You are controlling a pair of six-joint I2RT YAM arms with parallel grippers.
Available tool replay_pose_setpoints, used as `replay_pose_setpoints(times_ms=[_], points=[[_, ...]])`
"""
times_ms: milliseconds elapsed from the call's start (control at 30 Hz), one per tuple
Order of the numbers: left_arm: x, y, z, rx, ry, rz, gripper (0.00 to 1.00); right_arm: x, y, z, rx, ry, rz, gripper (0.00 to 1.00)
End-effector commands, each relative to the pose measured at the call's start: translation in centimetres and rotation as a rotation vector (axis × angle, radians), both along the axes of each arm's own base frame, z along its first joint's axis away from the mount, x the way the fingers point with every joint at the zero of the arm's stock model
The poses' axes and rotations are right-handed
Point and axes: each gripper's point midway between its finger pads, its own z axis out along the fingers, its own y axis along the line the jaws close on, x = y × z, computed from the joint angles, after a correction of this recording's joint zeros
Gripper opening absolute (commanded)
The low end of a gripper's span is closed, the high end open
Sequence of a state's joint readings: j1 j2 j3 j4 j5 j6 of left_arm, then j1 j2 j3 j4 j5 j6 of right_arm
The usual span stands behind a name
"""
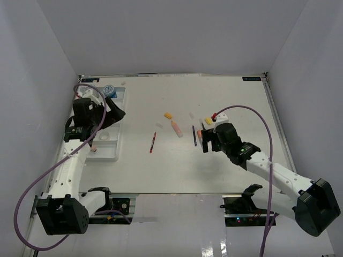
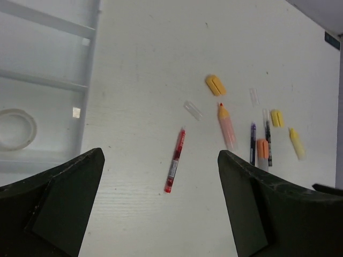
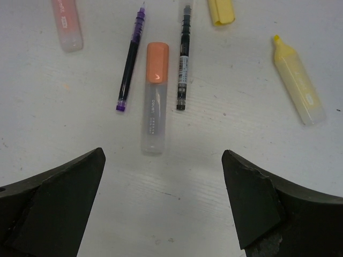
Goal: Sort the stationery into containers
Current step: Pick up the pen from the center of the board.
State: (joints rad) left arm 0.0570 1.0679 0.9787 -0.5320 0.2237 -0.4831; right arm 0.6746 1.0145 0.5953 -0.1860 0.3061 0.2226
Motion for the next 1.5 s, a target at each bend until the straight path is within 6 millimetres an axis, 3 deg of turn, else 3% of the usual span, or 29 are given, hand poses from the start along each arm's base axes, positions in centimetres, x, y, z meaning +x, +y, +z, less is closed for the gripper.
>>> replay_pose_setpoints(times_ms=[0, 133, 233, 433, 500, 833, 1067, 1133, 1167, 1300, 1467], points=[[0.6, -4.2, 0.6, 0.028, -0.13, -0.212, 0.98, 0.9, 1.1, 0.8, 0.051, 0.03, 0.001, 0.96], [0.6, -8.7, -0.7, 0.031, -0.18, -0.364, 0.98, 1.2, 1.3, -1.5, -0.003, 0.098, 0.002, 0.99], [0.8, -9.9, -2.5, 0.066, -0.173, -0.399, 0.98, 1.3, 1.4, -2.7, -0.022, 0.134, 0.002, 0.9], [0.6, -9.2, -3.7, 0.109, -0.146, -0.388, 0.98, 1.4, 1.7, -5.3, -0.042, 0.179, -0.006, 0.75], [0.2, -9.1, -4.0, 0.112, -0.136, -0.388, 0.98, 1.4, 1.6, -6.2, -0.058, 0.196, -0.007, 0.64], [-0.1, -9.5, -4.8, 0.085, -0.103, -0.4, 0.98, 2.2, 2.2, -8.4, -0.106, 0.226, 0.025, 0.6], [-0.1, -9.5, -5.0, 0.084, -0.097, -0.402, 0.98, 2.0, 2.2, -9.8, -0.122, 0.256, 0.033, 0.45], [-0.1, -9.5, -5.1, 0.084, -0.094, -0.404, 0.98, 2.0, 2.2, -9.6, -0.121, 0.251, 0.031, 0.4], [-0.1, -9.5, -5.0, 0.082, -0.095, -0.402, 0.98, 1.7, 2.0, -9.7, -0.121, 0.255, 0.022, 0.31], [-0.5, -10.3, -4.9, 0.036, -0.089, -0.428, 0.98, 1.3, 2.1, -8.0, -0.095, 0.213, 0.02, 0.21], [-1.4, -11.8, -4.0, -0.099, -0.058, -0.436, 0.98, 0.2, 2.6, -5.0, -0.091, 0.155, 0.04, 0.2]])
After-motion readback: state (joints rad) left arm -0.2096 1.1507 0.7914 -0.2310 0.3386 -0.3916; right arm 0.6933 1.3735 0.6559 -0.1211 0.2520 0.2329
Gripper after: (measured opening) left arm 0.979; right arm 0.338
